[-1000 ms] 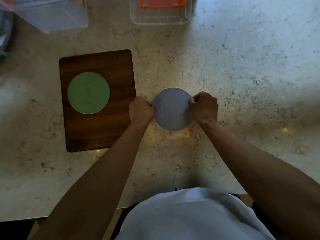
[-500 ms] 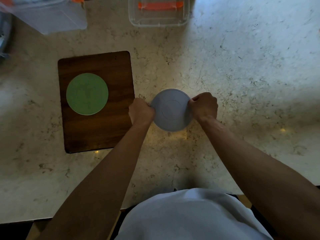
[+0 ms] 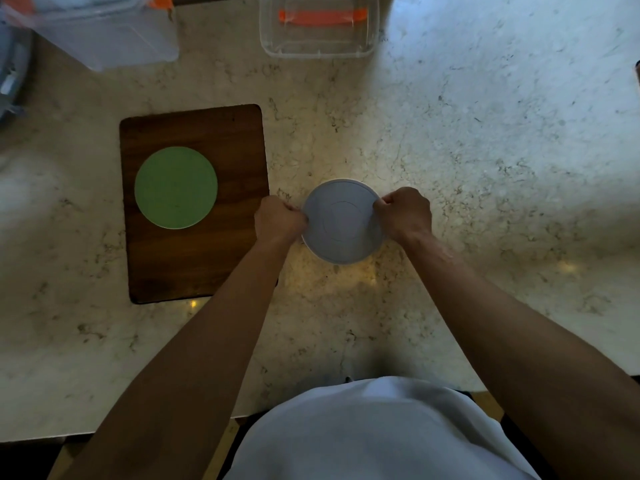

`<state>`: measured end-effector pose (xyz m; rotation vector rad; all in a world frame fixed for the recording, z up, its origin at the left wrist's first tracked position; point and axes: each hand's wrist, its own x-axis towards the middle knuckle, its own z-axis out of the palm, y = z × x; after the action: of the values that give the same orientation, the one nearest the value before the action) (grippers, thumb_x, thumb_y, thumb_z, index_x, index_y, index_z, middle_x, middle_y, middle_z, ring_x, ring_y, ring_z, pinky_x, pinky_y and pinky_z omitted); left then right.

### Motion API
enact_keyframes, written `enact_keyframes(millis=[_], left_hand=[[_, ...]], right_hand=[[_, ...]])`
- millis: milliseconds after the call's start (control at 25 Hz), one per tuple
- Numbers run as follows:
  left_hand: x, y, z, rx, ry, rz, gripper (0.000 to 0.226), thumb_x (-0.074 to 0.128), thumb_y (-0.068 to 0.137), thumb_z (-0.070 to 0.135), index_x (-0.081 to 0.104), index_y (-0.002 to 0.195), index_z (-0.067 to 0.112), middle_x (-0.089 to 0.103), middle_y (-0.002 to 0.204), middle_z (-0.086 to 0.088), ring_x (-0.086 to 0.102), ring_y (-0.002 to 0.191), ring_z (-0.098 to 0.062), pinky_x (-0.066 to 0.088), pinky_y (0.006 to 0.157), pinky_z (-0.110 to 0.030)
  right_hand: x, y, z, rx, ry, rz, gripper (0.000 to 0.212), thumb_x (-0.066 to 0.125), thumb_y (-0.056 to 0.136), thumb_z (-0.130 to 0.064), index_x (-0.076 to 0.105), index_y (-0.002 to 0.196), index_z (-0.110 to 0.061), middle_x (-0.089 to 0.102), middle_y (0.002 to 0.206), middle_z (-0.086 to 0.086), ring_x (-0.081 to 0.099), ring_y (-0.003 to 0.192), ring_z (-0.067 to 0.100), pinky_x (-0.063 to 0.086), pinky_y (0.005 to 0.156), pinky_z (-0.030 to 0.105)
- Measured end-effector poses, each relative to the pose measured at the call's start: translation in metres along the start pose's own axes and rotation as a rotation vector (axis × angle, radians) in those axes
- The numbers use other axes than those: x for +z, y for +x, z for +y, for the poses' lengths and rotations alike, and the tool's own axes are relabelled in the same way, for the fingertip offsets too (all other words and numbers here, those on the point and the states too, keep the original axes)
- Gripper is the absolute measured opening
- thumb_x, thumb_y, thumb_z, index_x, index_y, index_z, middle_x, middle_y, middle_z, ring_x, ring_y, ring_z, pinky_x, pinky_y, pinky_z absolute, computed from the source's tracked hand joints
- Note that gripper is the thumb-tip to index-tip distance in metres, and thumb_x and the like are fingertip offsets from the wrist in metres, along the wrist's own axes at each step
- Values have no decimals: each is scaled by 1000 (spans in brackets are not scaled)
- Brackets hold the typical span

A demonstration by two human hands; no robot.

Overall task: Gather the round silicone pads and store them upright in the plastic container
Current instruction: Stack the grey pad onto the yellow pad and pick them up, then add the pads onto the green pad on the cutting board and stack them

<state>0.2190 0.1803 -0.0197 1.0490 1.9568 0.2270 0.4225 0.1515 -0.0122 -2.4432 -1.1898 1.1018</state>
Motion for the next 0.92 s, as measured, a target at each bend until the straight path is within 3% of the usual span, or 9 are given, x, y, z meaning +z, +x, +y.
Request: enact_keyframes(millis=[120, 280, 400, 520, 600, 680, 840, 920], left_hand=[[-1, -7, 1, -28, -94, -8, 7, 74, 74, 7, 68, 78, 7, 69, 85, -9, 69, 79, -26, 62, 73, -47], [-10, -24, -6, -27, -141, 8, 17, 68, 79, 7, 65, 95, 2, 67, 99, -13, 66, 90, -30, 61, 75, -50], [-22, -43, -16, 29, -131, 55, 3, 66, 77, 4, 65, 75, 3, 67, 89, -16, 68, 86, -37, 59, 76, -59], [-36, -62, -32, 14, -183, 109, 17, 66, 77, 1, 61, 61, 6, 64, 81, -21, 69, 83, -41, 57, 73, -63], [-45, -70, -44, 4, -230, 132, 10, 65, 77, 2, 64, 69, -3, 68, 85, -25, 69, 87, -45, 58, 73, -62], [-56, -75, -57, -1, -263, 130, 16, 65, 76, 5, 65, 77, -11, 69, 87, -28, 69, 85, -44, 58, 74, -62], [-82, -72, -80, 60, -283, 87, 17, 59, 65, 8, 51, 52, 0, 52, 66, -19, 59, 67, -33, 57, 76, -64], [-104, -63, -91, 53, -304, 73, 12, 59, 68, 3, 62, 63, -8, 58, 71, -20, 68, 75, -40, 58, 74, -62]], right_hand=[[-4, -2, 3, -32, 67, -30, 27, 55, 81, -20, 74, 76, -1, 72, 71, 14, 68, 67, 29, 55, 60, 37], [-6, -11, 6, -40, 209, -115, 23, 61, 81, -19, 76, 84, -2, 75, 84, 19, 72, 73, 28, 61, 69, 42], [-7, -24, 5, -36, 346, -194, 17, 67, 83, -15, 75, 68, -12, 76, 78, 12, 74, 73, 23, 62, 74, 43], [-4, -40, -3, -92, 348, -227, 28, 69, 81, -12, 73, 53, -17, 76, 67, 4, 74, 64, 18, 64, 68, 43], [1, -50, -9, -128, 341, -243, 27, 70, 81, -12, 73, 54, -18, 75, 63, 0, 74, 61, 15, 64, 67, 41], [8, -62, -16, -146, 335, -249, 23, 71, 81, -12, 72, 59, -19, 75, 63, 0, 74, 61, 15, 64, 68, 42], [28, -82, -33, -154, 346, -205, 19, 70, 82, -11, 74, 67, -21, 75, 72, 5, 74, 66, 20, 63, 72, 44], [46, -94, -47, -153, 333, -168, 17, 70, 83, -11, 74, 69, -20, 75, 74, 4, 74, 68, 21, 63, 74, 46]])
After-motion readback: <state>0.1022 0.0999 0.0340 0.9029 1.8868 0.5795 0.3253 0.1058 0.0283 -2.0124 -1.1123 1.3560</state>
